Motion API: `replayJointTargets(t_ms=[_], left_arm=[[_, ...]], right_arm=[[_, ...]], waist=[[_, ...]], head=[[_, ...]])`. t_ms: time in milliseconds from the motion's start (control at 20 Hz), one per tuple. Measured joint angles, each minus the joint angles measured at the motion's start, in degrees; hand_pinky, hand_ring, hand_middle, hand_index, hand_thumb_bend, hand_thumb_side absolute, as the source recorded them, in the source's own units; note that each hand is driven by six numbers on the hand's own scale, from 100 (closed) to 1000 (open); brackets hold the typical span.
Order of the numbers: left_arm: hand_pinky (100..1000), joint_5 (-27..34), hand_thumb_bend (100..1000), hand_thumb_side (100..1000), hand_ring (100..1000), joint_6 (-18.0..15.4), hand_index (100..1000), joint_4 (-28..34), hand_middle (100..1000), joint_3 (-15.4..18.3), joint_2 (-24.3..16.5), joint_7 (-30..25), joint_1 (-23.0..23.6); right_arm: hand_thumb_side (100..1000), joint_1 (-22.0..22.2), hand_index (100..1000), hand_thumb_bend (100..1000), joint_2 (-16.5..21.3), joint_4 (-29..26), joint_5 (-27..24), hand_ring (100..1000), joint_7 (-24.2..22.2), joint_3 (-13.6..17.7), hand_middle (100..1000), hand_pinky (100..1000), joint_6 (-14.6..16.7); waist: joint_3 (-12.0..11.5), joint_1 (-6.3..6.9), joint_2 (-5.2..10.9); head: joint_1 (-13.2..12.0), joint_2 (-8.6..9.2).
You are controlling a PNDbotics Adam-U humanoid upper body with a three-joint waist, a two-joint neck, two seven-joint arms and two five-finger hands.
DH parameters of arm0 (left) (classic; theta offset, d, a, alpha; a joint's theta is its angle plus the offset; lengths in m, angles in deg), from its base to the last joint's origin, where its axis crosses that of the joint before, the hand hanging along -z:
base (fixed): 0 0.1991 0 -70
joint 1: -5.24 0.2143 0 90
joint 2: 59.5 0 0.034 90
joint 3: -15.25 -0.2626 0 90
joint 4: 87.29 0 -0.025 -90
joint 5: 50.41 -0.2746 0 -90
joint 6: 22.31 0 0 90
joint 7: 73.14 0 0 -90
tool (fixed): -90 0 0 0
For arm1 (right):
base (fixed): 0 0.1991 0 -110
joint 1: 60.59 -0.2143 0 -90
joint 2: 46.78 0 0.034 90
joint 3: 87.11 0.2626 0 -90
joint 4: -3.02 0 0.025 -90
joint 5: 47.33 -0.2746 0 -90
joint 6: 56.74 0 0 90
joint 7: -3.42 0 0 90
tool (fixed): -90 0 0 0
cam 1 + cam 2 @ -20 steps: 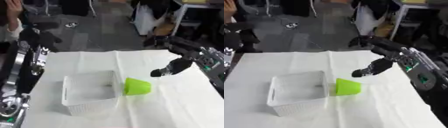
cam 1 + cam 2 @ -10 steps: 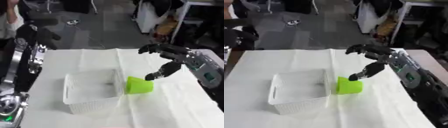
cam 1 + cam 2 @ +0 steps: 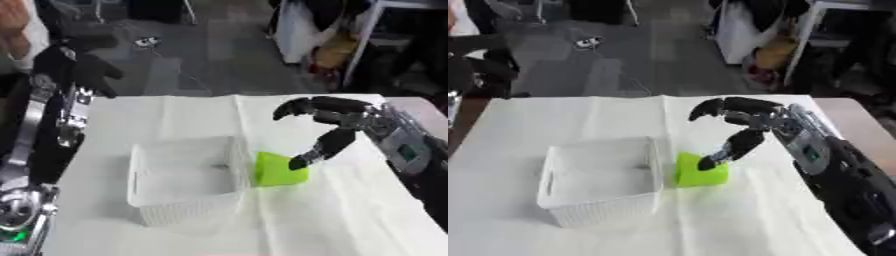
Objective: Pick up objects on the table and place them in the box.
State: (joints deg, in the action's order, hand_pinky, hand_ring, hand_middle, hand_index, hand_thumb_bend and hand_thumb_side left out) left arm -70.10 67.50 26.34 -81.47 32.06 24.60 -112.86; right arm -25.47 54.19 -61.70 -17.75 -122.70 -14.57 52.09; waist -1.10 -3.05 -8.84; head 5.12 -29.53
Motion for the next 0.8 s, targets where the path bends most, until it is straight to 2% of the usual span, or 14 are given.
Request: replayJointTargets(t_ms=[400, 800], left_arm=[[472, 0.24, 239, 983, 582, -0.18, 838, 0.00, 761, -0.17, 0.55, -0.17, -0.94], [472, 0.25, 241, 983, 582, -0.35, 839, 0.00, 761, -0.37, 1.05, -0.34, -1.32]], right_arm=[[683, -0.43, 912, 808, -1.24, 2.40, 3.74, 932, -0.95, 0.00, 905, 915, 0.82], [676, -0.52, 907, 805, -1.82, 4.53, 6.18, 930, -0.55, 0.37, 879, 917, 1.49]], waist=[[-0.83, -0.19, -0.31], [-1.56, -0.54, -0.66]], head=[[0.16, 0.12], [0.46, 1.06]])
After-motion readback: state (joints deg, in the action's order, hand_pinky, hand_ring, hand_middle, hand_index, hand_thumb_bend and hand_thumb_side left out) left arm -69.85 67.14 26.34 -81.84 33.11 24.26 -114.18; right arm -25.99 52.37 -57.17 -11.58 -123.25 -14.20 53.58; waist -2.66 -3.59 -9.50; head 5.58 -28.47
